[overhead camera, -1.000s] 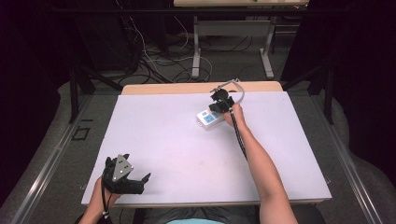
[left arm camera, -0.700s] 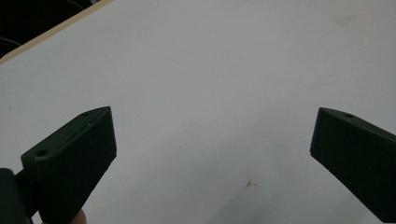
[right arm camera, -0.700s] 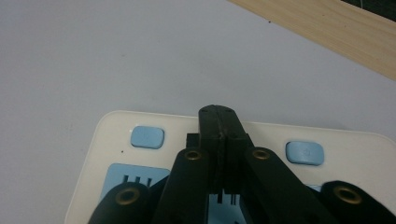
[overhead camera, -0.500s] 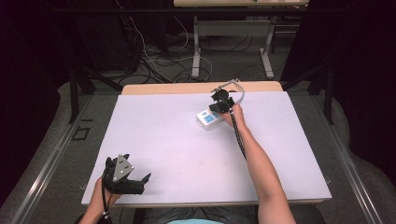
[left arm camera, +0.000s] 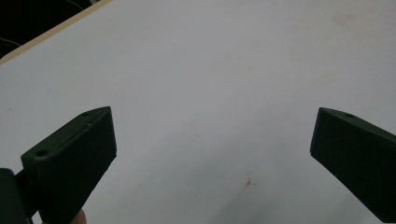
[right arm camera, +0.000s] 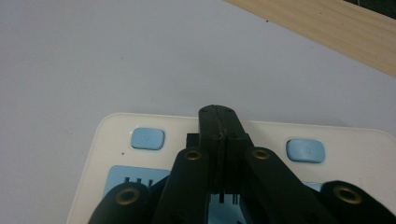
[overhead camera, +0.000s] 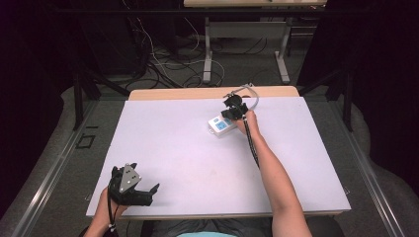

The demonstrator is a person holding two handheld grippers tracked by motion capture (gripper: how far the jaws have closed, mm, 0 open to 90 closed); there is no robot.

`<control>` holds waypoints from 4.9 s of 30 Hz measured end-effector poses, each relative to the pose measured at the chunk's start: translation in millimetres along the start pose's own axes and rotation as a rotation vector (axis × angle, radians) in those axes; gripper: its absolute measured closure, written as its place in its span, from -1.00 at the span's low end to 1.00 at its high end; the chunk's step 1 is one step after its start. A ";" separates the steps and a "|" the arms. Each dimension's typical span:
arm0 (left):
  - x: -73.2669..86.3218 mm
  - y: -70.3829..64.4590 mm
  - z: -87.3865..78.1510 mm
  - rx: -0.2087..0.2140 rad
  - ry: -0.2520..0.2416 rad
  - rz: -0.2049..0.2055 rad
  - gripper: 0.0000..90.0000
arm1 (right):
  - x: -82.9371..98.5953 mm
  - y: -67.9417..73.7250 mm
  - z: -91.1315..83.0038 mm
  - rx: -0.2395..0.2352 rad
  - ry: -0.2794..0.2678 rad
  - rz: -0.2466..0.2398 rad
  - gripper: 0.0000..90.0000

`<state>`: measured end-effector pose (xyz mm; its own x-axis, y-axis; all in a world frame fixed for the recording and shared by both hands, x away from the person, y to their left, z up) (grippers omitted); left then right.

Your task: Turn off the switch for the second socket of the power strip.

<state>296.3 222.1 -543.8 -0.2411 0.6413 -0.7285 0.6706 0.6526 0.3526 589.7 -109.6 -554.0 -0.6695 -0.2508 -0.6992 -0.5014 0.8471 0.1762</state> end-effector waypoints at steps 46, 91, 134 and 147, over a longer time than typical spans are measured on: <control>-0.1 1.3 -0.2 0.003 0.005 0.010 -0.99 | -4.2 5.4 -4.0 0.024 0.034 -0.045 1.00; -0.6 1.1 -0.9 0.009 -0.002 0.007 -0.99 | -7.7 20.0 -36.0 -0.146 0.072 -0.042 -1.00; -0.3 0.9 -1.9 0.006 -0.003 0.009 -1.00 | 18.9 27.1 -93.4 -0.223 0.039 -0.112 -1.00; -0.6 1.0 -1.9 0.005 -0.002 0.009 -1.00 | 48.5 30.3 -132.0 -0.233 0.022 -0.150 -1.00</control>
<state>295.8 223.1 -541.9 -0.2339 0.6463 -0.7263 0.6765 0.6447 0.3559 469.6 -158.0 -491.1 -0.5886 -0.3778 -0.7147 -0.7066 0.6699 0.2278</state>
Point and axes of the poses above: each handheld gripper's, and its own axes: z roughly forward along the jaws, x roughly out of its underside, y roughly to its left, the point moved 3 cm from there along z, roughly forward along the jaws, and after that the axes turned 10 degrees about z, right-handed, at the moved point
